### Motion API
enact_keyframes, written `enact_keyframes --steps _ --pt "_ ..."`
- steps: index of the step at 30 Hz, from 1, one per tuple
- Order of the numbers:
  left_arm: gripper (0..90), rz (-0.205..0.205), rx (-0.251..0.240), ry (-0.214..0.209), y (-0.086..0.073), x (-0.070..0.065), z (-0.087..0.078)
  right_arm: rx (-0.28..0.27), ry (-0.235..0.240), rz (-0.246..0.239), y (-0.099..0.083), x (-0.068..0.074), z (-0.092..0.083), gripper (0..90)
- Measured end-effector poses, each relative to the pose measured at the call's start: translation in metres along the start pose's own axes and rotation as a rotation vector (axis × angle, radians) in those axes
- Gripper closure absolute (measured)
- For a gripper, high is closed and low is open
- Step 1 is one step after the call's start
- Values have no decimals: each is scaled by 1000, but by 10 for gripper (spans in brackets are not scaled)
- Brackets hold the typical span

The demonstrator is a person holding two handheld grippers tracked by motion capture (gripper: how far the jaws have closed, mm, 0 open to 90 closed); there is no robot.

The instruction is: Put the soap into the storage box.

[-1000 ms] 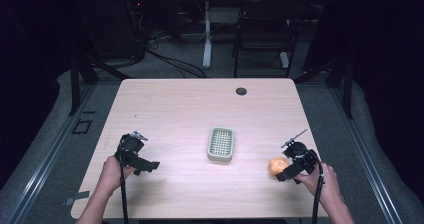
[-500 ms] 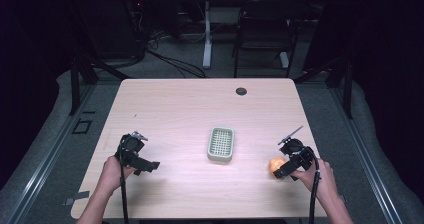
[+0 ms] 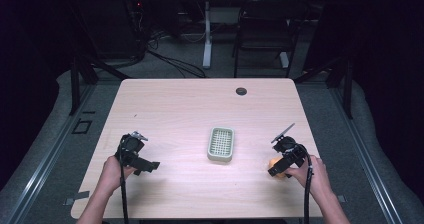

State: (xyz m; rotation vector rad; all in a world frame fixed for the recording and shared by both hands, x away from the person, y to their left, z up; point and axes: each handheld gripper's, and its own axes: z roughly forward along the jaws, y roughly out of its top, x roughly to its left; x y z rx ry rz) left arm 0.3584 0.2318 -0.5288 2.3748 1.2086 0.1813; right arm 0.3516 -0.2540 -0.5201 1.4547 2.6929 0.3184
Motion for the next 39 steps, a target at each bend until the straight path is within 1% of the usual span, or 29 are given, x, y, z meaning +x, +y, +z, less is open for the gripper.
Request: enact_keyframes --steps 3,4,6,8,9,10,11,12,13,14,16,17,18,20,21,22,23,24,25,27,28,31,32,33,34,36,38,39 --pt "0 -1 1 -1 0 0 0 12 -1 -9 2 -1 -1 48" --pt "0 0 1 -1 0 0 0 6 5 3 2 -1 0 55" --pt "0 0 5 -2 0 0 0 13 7 8 3 -2 1 78" --pt "0 1 5 -2 0 0 0 24 -1 2 4 -2 1 93" --pt "0 1 5 -1 0 0 0 6 4 18 4 -1 3 118" --pt "0 1 5 -2 0 0 0 21 2 11 5 -2 3 141" --pt "0 0 3 -1 0 0 0 11 8 26 5 -1 5 140" --pt "0 0 2 -1 0 0 0 39 3 6 7 -2 4 144" --pt "0 0 3 -1 0 0 0 13 7 34 6 -1 8 146" --pt "0 1 2 -1 0 0 0 37 10 22 7 -2 7 146" --pt "0 1 3 -1 0 0 0 47 14 29 8 -2 9 145" --pt "0 1 2 -1 0 0 0 97 12 -3 11 -3 8 146" --pt "0 1 3 -1 0 0 0 109 6 -11 12 -4 8 148" --pt "0 1 3 -2 0 0 0 110 5 -8 12 -4 8 149" --pt "0 1 3 -1 0 0 0 95 8 10 12 -3 11 151" --pt "0 1 2 -1 0 0 0 64 13 38 11 -2 15 156" --pt "0 1 2 -1 0 0 0 63 14 41 11 -1 16 159" --pt "0 0 2 -1 0 0 0 117 2 0 14 -4 13 162" --pt "0 0 2 -1 0 0 0 143 -2 -22 15 -5 12 167" --pt "0 1 2 -1 0 0 0 136 -2 -14 15 -5 13 177" --pt "0 0 2 -1 0 0 0 120 1 1 14 -4 14 180" --pt "0 1 2 -1 0 0 0 128 -1 -2 14 -5 15 191" --pt "0 1 2 -1 0 0 0 90 0 27 12 -4 18 201" --pt "0 0 2 -1 0 0 0 90 0 27 12 -4 18 201" --pt "0 0 2 -1 0 0 0 125 -9 2 14 -5 16 209" --pt "0 0 2 -1 0 0 0 135 -12 -3 15 -6 16 220" --pt "0 1 3 -1 0 0 0 132 -12 3 14 -5 17 223" --pt "0 1 2 -1 0 0 0 107 -9 24 13 -4 20 230"
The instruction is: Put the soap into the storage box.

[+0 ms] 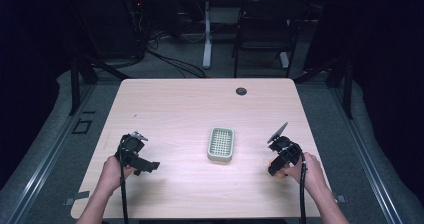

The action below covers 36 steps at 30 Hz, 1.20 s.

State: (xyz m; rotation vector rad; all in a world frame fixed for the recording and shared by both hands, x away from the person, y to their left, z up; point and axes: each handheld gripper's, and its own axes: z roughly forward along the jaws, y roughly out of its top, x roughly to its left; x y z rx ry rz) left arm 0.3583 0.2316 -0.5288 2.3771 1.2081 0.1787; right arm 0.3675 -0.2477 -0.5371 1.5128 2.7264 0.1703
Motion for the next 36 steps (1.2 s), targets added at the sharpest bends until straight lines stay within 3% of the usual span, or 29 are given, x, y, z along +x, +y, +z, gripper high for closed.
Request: enact_keyframes --steps 2,5,8,18,36 --pt "0 1 1 0 0 0 0 44 -13 -30 2 -2 -1 241" --pt "0 0 -1 0 0 0 0 11 -9 1 0 0 3 252" --pt "0 0 0 -1 0 0 0 40 -20 -21 2 0 1 253" --pt "0 0 -1 0 0 0 0 46 -39 -17 2 1 2 259" --pt "0 2 2 -3 0 0 0 49 -32 -20 2 1 3 265"
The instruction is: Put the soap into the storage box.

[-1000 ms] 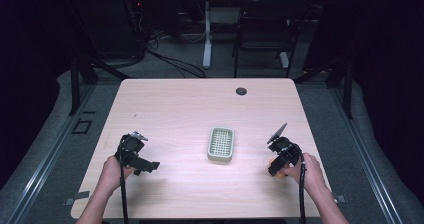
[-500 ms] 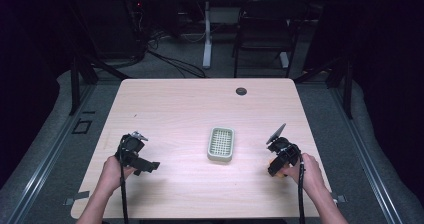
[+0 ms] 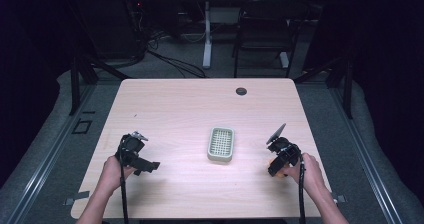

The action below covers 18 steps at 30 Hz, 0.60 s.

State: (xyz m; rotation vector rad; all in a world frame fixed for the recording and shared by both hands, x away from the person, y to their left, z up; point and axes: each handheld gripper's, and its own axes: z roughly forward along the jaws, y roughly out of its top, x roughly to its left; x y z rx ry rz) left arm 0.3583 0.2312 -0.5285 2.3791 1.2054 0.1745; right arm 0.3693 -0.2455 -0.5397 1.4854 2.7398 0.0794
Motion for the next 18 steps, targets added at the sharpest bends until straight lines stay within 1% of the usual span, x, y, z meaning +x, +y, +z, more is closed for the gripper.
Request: enact_keyframes --steps 2,3,4,5,7,8,10,12,14,16,18 --pt "0 -1 -3 1 0 0 0 1 1 0 0 0 0 265" --pt "0 -1 -3 1 0 0 0 0 10 2 0 -1 0 265" --pt "0 -2 -3 1 0 0 0 -36 12 27 -2 1 2 265" --pt "0 -1 -3 1 0 0 0 -32 25 29 -2 1 2 265" --pt "0 -1 -3 1 0 0 0 -36 22 29 -2 1 2 265" --pt "0 -1 -2 1 0 0 0 -2 16 -2 0 1 -1 266" --pt "0 -1 -4 1 0 0 0 1 14 -6 1 1 -1 266" --pt "0 -2 -4 1 0 0 0 -14 18 0 0 3 -2 266" --pt "0 -2 -5 1 0 0 0 -17 20 2 0 4 -3 266" --pt "0 -1 -3 1 0 0 0 -3 15 -11 1 4 -4 266" --pt "0 -1 -4 0 0 0 0 -4 16 -11 1 4 -5 266"
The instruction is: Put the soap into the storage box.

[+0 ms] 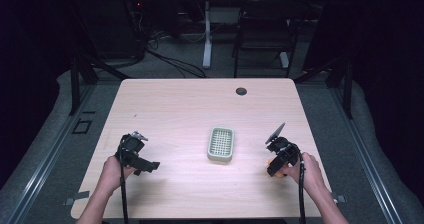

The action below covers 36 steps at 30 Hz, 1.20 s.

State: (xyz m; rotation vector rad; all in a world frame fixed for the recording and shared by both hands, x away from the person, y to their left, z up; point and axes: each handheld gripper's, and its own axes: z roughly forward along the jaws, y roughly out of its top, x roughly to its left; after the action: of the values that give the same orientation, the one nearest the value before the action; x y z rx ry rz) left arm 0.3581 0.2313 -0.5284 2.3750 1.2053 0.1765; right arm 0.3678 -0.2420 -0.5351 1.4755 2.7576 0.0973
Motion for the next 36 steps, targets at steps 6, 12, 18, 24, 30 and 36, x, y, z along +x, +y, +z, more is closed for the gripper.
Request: enact_keyframes --steps 6,12,18,24,30,36 --pt "0 -1 -1 2 0 0 0 1 4 -4 0 0 -3 266" --pt "0 -4 -3 5 -1 1 -1 -6 8 -5 -1 2 -4 265" --pt "0 -4 -1 4 -1 1 -2 -13 18 -5 3 3 -7 266" --pt "0 -5 -1 4 -1 2 -2 9 20 -37 10 3 -13 266" --pt "0 -6 -1 4 -1 2 -2 -27 25 -13 11 4 -13 266" --pt "0 -6 -2 4 -1 2 -2 -17 25 -27 14 5 -15 266"
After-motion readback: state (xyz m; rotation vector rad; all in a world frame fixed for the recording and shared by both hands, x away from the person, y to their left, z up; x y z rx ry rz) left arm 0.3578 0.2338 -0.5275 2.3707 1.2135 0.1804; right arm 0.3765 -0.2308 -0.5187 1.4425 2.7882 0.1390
